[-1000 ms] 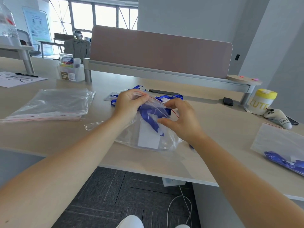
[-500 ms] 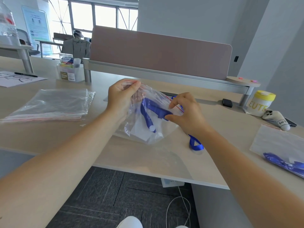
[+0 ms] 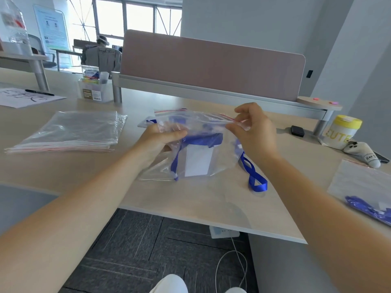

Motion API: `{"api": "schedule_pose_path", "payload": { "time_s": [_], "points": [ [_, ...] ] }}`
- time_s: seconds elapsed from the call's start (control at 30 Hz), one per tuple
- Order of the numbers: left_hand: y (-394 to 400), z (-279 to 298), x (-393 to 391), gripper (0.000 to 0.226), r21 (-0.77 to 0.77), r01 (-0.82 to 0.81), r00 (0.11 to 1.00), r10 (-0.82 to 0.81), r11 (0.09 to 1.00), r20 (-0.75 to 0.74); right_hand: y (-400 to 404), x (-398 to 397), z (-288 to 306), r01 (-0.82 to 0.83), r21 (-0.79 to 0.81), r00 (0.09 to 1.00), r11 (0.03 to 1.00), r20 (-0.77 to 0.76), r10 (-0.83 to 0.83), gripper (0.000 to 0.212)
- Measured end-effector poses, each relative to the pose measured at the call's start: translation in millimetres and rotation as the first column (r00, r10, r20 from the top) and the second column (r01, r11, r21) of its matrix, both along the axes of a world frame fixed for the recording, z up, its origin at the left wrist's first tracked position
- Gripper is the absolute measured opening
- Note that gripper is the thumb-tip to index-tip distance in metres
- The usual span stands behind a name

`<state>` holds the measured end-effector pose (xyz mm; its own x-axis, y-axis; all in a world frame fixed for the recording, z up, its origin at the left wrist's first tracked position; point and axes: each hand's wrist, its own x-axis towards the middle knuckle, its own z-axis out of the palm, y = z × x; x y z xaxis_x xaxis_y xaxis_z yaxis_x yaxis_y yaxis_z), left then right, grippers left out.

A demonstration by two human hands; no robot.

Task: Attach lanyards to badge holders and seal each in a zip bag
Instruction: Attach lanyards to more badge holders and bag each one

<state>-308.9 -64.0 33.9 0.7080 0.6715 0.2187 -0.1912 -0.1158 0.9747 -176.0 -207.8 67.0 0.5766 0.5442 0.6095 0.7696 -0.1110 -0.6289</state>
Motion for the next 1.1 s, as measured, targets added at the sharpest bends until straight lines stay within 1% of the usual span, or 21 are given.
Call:
{"api": "schedule_pose_path", "payload": {
  "time_s": [0.03,0.07,0.1,0.17,0.2,0.23,0.27,0.3,0.33,0.37,0.4,0.5,0.57,0.6,0.63,0.7,0.73,0.8,0.9,1.0,1.1],
  "points": [
    [-2.7,2.7,1.4,0.017,-0.005,-0.019,1.000,0.019,1.000,-0.008,1.1,1.4,-1.7,0.022,0.011,1.000,1.000,0.006,-0.022,0.040],
    [-3.8,4.8,3.2,0.018,-0.001,-0.043,0.999,0.043,0.999,-0.017,2.1,2.6,-4.1,0.039,0.026,0.999,0.999,-0.023,-0.039,0.049],
    [-4.8,7.0,5.1,0.019,-0.004,-0.067,0.998,0.066,0.998,-0.021,3.4,3.5,-7.1,0.050,0.040,0.995,0.998,-0.091,-0.046,0.059],
    [-5.0,10.6,8.0,0.021,-0.015,-0.099,0.995,0.099,0.995,-0.018,4.8,6.1,-14.4,0.021,0.069,0.957,0.997,-0.292,0.000,0.070],
    [-2.9,10.9,9.7,0.021,-0.020,-0.110,0.994,0.109,0.994,-0.014,5.0,8.2,-18.9,-0.022,0.077,0.915,0.997,-0.400,0.051,0.069],
    [-1.3,11.2,11.0,0.020,-0.028,-0.121,0.993,0.121,0.992,-0.013,4.8,10.6,-23.6,-0.071,0.069,0.865,0.995,-0.493,0.096,0.061],
    [1.6,10.3,12.6,0.020,-0.032,-0.134,0.991,0.133,0.991,-0.019,5.2,13.2,-28.5,-0.122,0.037,0.823,0.992,-0.555,0.122,0.046],
    [3.5,10.3,13.7,0.019,-0.037,-0.150,0.988,0.149,0.988,-0.033,5.6,15.8,-33.5,-0.162,-0.006,0.802,0.987,-0.583,0.128,0.029],
    [6.2,9.1,16.1,0.017,-0.036,-0.162,0.986,0.160,0.986,-0.047,6.7,17.9,-37.9,-0.176,-0.035,0.796,0.984,-0.592,0.122,0.015],
    [8.1,9.0,17.5,0.015,-0.043,-0.165,0.985,0.162,0.985,-0.061,8.3,20.3,-41.7,-0.177,-0.030,0.792,0.984,-0.598,0.124,0.012],
    [10.6,8.7,18.9,0.015,-0.050,-0.157,0.985,0.153,0.986,-0.074,10.5,22.3,-44.0,-0.168,0.002,0.783,0.986,-0.607,0.135,0.014],
    [16.9,6.2,15.5,0.019,-0.134,-0.090,0.994,0.080,0.987,-0.074,17.3,24.2,-42.6,-0.152,0.081,0.769,0.985,-0.617,0.169,0.017],
    [22.2,-1.1,9.0,0.024,-0.115,-0.027,0.996,0.017,0.993,-0.089,21.0,23.7,-40.4,-0.148,0.097,0.782,0.984,-0.598,0.176,0.022],
    [23.5,-6.6,5.9,0.017,-0.088,-0.011,0.996,0.003,0.996,-0.095,22.6,23.5,-39.7,-0.142,0.102,0.796,0.985,-0.579,0.175,0.024],
    [22.7,-10.8,2.5,0.005,-0.088,-0.019,0.994,0.010,0.996,-0.105,23.8,23.5,-39.3,-0.132,0.107,0.811,0.986,-0.561,0.169,0.025],
    [22.6,-19.2,-1.2,0.015,-0.048,-0.105,0.986,0.098,0.993,-0.133,25.5,20.9,-38.7,-0.117,0.119,0.820,0.986,-0.548,0.164,0.025],
    [22.1,-20.1,-1.8,0.019,-0.001,-0.146,0.981,0.145,0.989,-0.130,25.9,18.5,-37.8,-0.113,0.120,0.823,0.986,-0.545,0.160,0.024],
    [20.8,-15.2,-1.5,0.025,0.066,-0.178,0.979,0.184,0.982,-0.088,26.8,14.2,-34.3,-0.108,0.135,0.831,0.985,-0.531,0.164,0.023],
    [18.4,2.2,0.1,0.028,0.068,-0.196,0.981,0.195,0.978,0.017,23.6,10.8,-20.8,-0.110,0.197,0.850,0.974,-0.490,0.195,0.023],
    [10.1,24.6,1.6,0.029,0.100,-0.200,0.978,0.193,0.975,0.082,13.4,10.2,-1.7,-0.094,0.247,0.877,0.964,-0.438,0.197,0.023],
    [-0.1,47.2,7.4,0.029,0.128,-0.195,0.976,0.179,0.972,0.127,-1.1,10.4,19.9,-0.061,0.303,0.897,0.951,-0.402,0.186,0.016]
  ]
}}
